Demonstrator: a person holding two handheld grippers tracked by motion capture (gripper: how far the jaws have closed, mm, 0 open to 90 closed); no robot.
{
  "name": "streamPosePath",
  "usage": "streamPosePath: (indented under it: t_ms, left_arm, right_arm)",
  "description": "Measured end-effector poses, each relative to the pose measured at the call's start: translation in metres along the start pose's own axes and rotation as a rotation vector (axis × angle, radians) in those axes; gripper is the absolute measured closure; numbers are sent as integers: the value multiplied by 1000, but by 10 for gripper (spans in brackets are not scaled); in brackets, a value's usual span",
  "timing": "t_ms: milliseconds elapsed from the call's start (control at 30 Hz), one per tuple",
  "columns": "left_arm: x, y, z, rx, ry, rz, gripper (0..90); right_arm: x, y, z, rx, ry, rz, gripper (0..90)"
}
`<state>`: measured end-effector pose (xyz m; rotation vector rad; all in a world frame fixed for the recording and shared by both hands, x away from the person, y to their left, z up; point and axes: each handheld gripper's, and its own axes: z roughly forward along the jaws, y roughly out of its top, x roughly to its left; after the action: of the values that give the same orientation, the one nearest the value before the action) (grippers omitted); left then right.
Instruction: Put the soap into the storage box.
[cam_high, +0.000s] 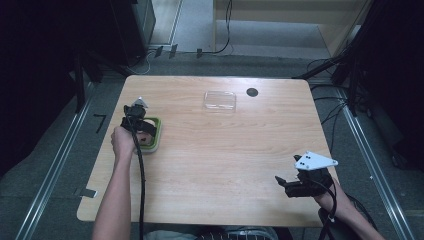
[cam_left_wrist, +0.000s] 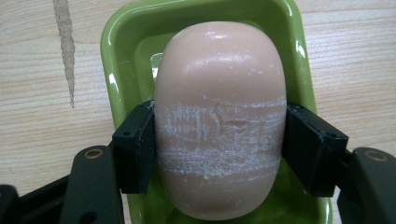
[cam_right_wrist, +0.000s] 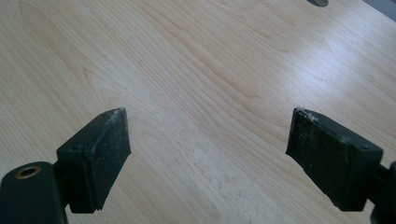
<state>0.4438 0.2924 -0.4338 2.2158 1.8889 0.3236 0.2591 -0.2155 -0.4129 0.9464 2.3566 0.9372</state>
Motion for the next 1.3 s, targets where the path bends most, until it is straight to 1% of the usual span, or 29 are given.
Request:
streamPosePath:
  t_ms: [133,200,333,567,667,767,867,933,1000,1033,1067,1200,1233,1300]
  left_arm:
    - [0,1,1,-4,2,-3,337]
    - [-1,3,1,-2,6,-4,337]
    - [-2,5,2,-1,13,0,337]
    - [-2,5,3,-13,15,-9,335]
    - [-2,5,1,-14,13,-7,329]
    - [-3,6,-1,-23,21,-4,322]
    - [-4,7,-3,-22,27,2,296]
    - [-5,7,-5,-19,38,16,279]
    - [-6,7,-8,-19,45,21,230]
    - [-6,8,-10,-10,56,29,193]
    - [-7,7,-13,-11,59,35,176]
    - [-11,5,-22,-5,64,58,142]
    - [-11,3,-25,-5,60,57,139]
    - [-11,1,-31,8,49,65,126]
  right_arm:
    - [-1,-1,0,2,0,5,134]
    - [-1,-2,0,5,-4,15,134]
    - [-3,-3,1,5,-3,17,134]
    - [-3,-2,1,7,0,17,134]
    - [-3,-3,1,7,-4,16,134]
    - [-4,-3,0,9,-3,15,134]
    - [-4,-4,-1,8,-4,22,134]
    - [-4,-4,-1,5,-5,19,134]
    - [-4,-5,-2,5,-6,20,134]
    - [-4,-5,-2,6,-6,21,134]
    - [-4,-5,-2,3,-8,28,134]
    - [-3,-5,-2,5,-7,19,134]
    - [-2,-5,-3,7,-10,25,134]
    - [-3,-6,-4,1,-9,20,134]
